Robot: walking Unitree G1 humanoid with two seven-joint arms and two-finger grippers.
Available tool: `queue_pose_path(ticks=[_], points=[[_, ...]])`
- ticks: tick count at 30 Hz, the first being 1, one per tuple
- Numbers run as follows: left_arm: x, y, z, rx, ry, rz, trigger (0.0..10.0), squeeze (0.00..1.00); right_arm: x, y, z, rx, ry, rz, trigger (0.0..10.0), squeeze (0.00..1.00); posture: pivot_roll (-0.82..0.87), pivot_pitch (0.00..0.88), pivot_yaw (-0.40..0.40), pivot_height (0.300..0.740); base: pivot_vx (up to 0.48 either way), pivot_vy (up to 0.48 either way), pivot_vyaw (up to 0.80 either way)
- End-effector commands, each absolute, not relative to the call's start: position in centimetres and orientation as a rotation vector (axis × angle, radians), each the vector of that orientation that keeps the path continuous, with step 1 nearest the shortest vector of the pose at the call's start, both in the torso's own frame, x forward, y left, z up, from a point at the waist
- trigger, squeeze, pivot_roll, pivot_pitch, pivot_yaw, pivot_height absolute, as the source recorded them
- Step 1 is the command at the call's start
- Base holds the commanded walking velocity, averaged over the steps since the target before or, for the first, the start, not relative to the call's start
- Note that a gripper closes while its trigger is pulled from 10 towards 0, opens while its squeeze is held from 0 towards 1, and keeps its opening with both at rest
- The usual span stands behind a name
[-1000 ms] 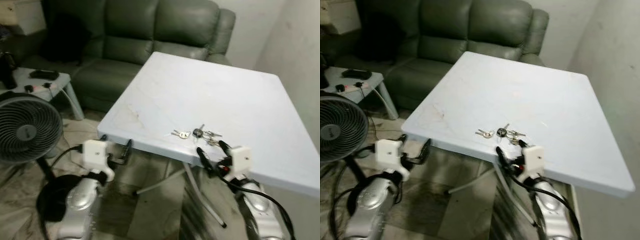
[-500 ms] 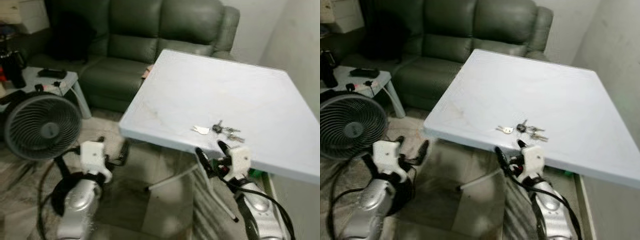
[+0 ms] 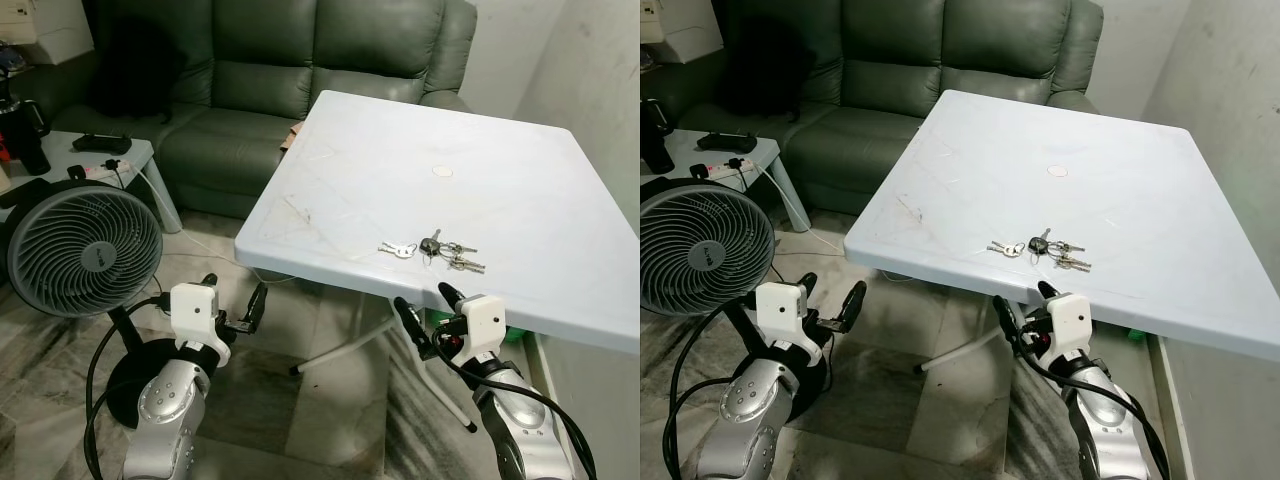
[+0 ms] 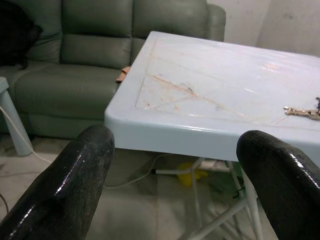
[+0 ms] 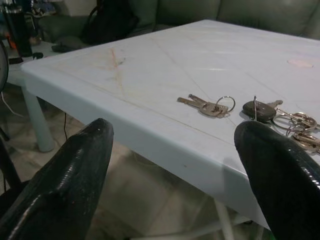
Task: Hang keys on a hook
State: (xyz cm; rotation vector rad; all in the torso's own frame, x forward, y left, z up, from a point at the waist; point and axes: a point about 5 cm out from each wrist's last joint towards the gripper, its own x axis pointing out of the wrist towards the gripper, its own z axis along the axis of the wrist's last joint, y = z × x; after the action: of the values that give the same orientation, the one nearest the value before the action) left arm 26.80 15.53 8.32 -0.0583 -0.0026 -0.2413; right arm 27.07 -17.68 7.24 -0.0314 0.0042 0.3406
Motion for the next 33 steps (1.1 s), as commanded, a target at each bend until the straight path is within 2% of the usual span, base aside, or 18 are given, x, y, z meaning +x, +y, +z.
queue_pose_path(ticks=[1,17,33], points=[[26.7,15.0,8.8,-0.019,-0.022,-0.280,10.0,0.00,28.0,-18.5,7.8,-0.054,0.012,0.308,10.0,0.00,0.05,0.000,-0.049,0.740,0.000,0.000,0.00],[26.2,13.6,9.4,0.006,-0.041,-0.401,10.0,0.00,31.2,-17.7,9.0,-0.074,0.037,0.217,10.0,0.00,0.08,0.000,-0.062,0.740,0.000,0.000,0.00],[24.6,11.6,10.0,-0.006,-0.037,-0.515,10.0,0.00,33.8,-16.8,10.8,-0.079,0.043,0.114,10.0,0.00,0.09,0.102,-0.071,0.740,0.000,0.000,0.00]])
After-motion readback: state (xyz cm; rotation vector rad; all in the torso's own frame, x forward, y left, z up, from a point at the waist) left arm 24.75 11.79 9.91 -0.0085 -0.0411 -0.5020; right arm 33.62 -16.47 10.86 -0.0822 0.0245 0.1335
